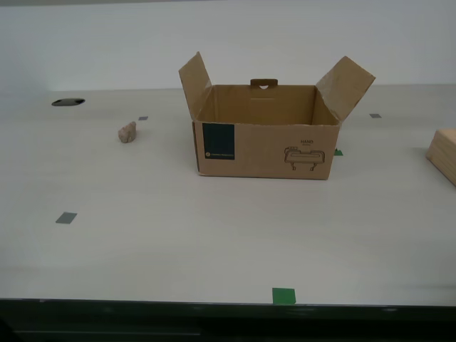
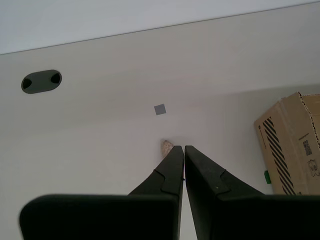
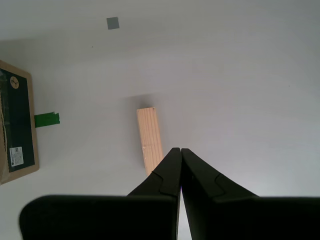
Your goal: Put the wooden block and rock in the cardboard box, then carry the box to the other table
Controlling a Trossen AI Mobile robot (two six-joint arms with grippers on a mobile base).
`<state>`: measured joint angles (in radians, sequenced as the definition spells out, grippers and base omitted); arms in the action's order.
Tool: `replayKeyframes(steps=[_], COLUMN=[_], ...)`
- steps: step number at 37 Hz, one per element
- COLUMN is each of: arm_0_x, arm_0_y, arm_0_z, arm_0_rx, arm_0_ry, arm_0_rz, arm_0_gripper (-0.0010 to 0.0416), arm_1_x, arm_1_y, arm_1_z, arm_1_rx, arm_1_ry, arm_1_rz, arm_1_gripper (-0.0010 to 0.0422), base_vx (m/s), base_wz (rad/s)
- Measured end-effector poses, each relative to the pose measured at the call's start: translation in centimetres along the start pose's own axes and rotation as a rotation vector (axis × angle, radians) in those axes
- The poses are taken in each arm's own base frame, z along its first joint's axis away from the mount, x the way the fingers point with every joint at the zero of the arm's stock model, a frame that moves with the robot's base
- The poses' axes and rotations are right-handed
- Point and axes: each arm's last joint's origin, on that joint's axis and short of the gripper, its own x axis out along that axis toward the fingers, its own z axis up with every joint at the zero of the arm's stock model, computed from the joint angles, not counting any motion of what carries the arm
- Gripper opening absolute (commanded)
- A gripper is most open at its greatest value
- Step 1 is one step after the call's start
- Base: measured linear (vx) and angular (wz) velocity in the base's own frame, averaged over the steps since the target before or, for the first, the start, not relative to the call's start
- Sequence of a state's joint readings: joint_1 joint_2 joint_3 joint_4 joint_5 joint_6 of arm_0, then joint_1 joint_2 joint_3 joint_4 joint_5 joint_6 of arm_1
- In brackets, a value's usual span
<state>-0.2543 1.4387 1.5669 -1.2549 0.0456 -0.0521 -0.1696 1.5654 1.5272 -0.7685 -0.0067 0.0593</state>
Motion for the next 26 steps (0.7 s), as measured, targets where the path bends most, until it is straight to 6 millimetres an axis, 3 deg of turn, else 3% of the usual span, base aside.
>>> replayKeyframes(steps=[26], arm_0_x=[-0.01], arm_0_y=[0.00], arm_0_z=[0.42], arm_0_rx=[0.009], arm_0_ry=[-0.043], arm_0_rz=[-0.002], arm_0_gripper=[0.0001], arm_1_x=[0.00], arm_1_y=[-0.01], arm_1_z=[-0.14], arm_1_rx=[-0.031], arm_1_ry=[0.014], arm_1_rz=[-0.001], arm_1_gripper=[0.0000], base_vx=[0.000], base_wz=[0.000])
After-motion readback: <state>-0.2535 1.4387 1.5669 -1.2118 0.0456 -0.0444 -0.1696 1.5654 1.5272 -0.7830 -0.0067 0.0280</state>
